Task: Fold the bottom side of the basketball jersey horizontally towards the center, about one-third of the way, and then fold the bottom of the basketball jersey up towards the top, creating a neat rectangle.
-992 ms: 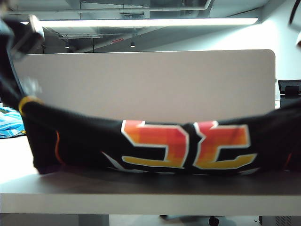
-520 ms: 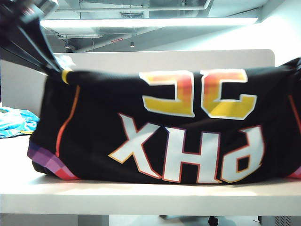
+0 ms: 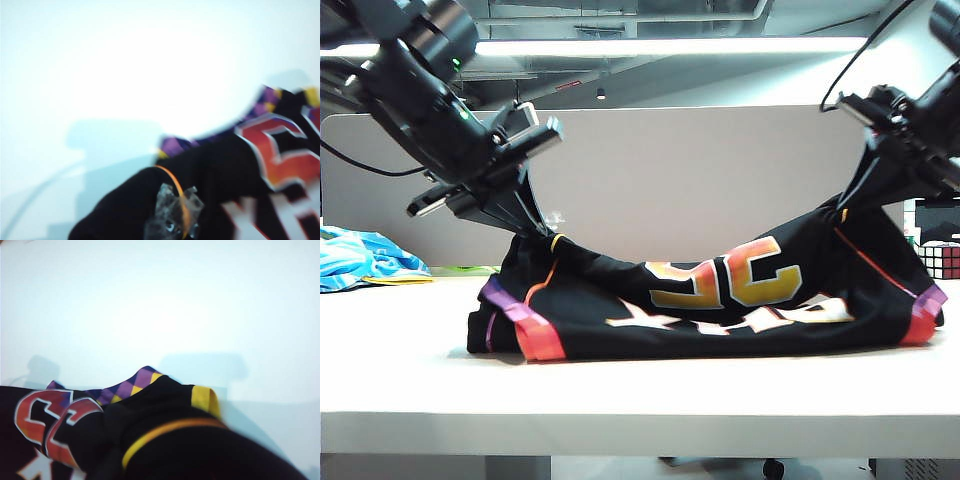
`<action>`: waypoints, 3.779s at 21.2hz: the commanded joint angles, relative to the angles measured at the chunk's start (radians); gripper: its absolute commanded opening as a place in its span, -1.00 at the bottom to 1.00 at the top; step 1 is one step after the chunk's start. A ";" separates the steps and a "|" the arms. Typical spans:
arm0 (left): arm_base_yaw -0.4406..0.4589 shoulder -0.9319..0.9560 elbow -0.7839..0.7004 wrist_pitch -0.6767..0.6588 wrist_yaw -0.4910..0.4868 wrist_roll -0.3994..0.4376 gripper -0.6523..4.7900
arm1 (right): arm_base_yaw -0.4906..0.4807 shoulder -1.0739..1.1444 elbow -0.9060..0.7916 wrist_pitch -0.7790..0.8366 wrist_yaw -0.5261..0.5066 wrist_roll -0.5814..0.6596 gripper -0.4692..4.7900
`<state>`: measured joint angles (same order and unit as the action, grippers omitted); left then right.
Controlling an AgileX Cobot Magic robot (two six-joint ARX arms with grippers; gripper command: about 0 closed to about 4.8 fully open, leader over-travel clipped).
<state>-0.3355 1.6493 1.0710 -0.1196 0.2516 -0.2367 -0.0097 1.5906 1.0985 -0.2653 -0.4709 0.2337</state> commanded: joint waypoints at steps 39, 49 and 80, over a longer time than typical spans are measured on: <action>0.039 -1.406 -1.037 0.303 -0.151 0.106 -0.78 | -0.018 -1.592 -1.002 0.067 0.184 -0.160 -0.83; 0.040 -1.405 -1.064 0.451 -0.185 0.253 -0.78 | -0.019 -1.591 -1.098 0.262 0.291 -0.268 -0.83; 0.514 -1.647 -1.062 0.243 0.115 -0.026 -0.78 | -0.093 -1.591 -1.093 0.281 0.198 -0.207 -0.83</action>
<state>0.2169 0.0017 0.0074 0.1337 0.4088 -0.2646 -0.1024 0.0017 0.0071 0.0151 -0.2676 0.0223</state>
